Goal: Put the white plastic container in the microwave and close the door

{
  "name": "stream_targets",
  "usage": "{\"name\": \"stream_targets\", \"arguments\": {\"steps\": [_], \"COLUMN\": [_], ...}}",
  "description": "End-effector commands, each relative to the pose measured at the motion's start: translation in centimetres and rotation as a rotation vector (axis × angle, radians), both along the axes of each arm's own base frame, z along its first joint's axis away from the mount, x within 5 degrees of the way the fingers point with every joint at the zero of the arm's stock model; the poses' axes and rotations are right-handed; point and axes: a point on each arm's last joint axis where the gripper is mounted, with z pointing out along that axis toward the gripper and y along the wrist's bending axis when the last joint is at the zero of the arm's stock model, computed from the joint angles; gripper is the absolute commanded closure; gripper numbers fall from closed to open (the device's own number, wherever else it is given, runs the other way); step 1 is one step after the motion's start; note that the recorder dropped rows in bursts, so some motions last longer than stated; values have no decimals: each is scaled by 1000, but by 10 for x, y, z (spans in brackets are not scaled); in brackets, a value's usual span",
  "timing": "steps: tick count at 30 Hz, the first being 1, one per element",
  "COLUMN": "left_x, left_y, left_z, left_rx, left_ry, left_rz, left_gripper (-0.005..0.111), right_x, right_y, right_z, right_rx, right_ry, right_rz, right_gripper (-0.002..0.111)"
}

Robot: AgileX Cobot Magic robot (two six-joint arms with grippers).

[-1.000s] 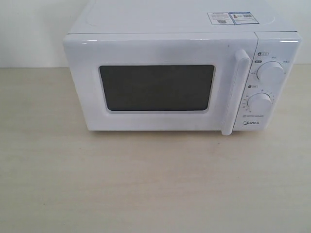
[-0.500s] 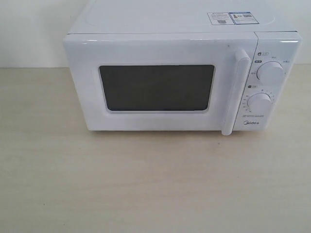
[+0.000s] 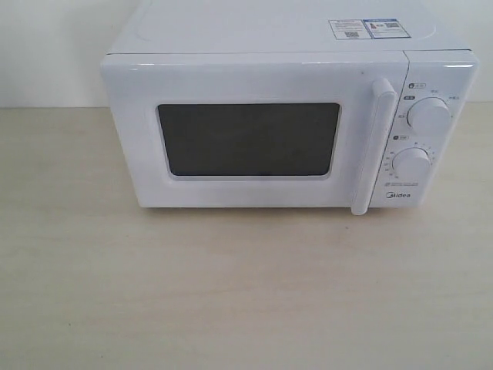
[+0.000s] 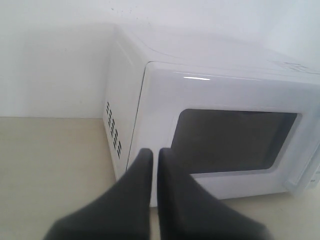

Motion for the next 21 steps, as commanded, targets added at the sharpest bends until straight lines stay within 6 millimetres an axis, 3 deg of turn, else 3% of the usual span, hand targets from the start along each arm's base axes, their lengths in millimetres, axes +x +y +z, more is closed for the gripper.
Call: {"name": "stream_targets", "arguments": {"steps": [1,10,21], "left_x": [0,0,0], "left_y": [0,0,0], "left_z": [0,0,0], "left_rx": [-12,-12,-12], "left_ry": [3,3,3], "left_rz": [2,2,2], "left_gripper": [102,102,102], "right_x": [-2,-2,0], "right_y": [-1,-1,-12], "right_z": [-9,-9,-9], "right_rx": [-55,-58,-31], "right_ry": [76,74,84], "right_rz": [2,0,-215], "right_gripper": [109,109,109]}}
